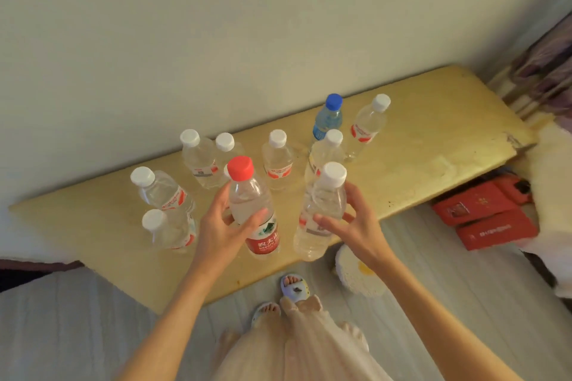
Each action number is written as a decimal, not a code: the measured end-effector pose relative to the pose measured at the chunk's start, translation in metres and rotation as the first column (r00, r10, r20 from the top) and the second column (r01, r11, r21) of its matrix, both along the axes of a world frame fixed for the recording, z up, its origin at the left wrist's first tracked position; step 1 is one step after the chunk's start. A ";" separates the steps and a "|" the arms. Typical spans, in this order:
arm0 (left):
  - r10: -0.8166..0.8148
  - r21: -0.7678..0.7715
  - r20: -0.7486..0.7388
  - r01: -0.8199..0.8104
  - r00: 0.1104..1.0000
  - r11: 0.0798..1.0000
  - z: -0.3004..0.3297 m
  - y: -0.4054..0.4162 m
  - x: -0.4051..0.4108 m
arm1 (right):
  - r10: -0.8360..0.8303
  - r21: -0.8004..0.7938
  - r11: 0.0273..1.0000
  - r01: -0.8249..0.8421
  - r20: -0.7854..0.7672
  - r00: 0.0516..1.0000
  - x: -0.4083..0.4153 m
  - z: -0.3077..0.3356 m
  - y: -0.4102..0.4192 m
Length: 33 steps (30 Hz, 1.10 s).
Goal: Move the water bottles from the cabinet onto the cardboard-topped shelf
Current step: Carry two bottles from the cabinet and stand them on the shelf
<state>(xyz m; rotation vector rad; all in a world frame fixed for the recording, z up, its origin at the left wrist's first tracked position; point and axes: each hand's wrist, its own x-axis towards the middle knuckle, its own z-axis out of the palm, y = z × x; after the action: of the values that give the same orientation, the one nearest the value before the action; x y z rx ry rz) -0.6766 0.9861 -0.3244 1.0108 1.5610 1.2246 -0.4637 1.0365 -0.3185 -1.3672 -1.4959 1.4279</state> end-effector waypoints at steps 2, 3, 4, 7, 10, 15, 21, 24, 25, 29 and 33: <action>-0.120 0.042 -0.001 0.120 0.993 0.992 0.010 0.007 0.007 | -0.146 -0.007 0.989 0.146 -0.067 0.987 0.014 0.009 -0.022; -0.168 0.055 -0.005 0.168 0.986 0.984 0.015 0.009 0.014 | -0.219 -0.015 0.976 0.218 -0.099 0.971 0.022 0.012 -0.035; -0.208 0.060 0.005 0.208 0.978 0.976 0.019 0.011 0.022 | -0.292 -0.017 0.956 0.292 -0.116 0.949 0.032 0.014 -0.048; -0.355 0.062 0.010 0.354 0.935 0.933 0.028 0.010 0.056 | -0.483 -0.007 0.874 0.485 -0.114 0.868 0.062 0.023 -0.095; -0.532 0.073 -0.022 0.532 0.847 0.844 0.038 0.002 0.107 | -0.660 0.018 0.746 0.665 -0.108 0.743 0.100 0.033 -0.149; -0.787 0.087 -0.062 0.788 0.614 0.609 0.056 -0.041 0.212 | -0.881 0.053 0.454 0.889 -0.123 0.457 0.165 0.049 -0.259; -0.968 0.085 -0.045 0.966 0.247 0.243 0.055 -0.163 0.349 | -0.990 0.062 0.068 0.996 -0.117 0.075 0.233 0.051 -0.438; -0.998 0.073 -0.032 0.996 0.060 0.057 0.051 -0.245 0.413 | -0.992 0.069 -0.112 0.991 -0.075 -0.107 0.259 0.053 -0.530; -1.000 0.072 -0.021 0.997 0.004 0.003 0.051 -0.273 0.433 | -0.985 0.080 -0.168 0.982 -0.053 -0.165 0.267 0.055 -0.560; -0.977 0.099 0.021 0.973 -0.211 -0.208 0.057 -0.379 0.504 | -0.933 0.138 -0.349 0.927 0.042 -0.357 0.286 0.067 -0.668; -0.895 0.141 0.009 0.886 -0.447 -0.441 0.070 -0.490 0.578 | -0.837 0.170 -0.537 0.826 0.014 -0.547 0.306 0.072 -0.768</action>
<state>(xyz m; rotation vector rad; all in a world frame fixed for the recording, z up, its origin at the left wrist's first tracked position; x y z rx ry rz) -0.0982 0.4963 -0.2541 1.6443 -0.1332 -0.1556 -0.1577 0.2682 -0.2462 -1.8019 0.3279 -0.2005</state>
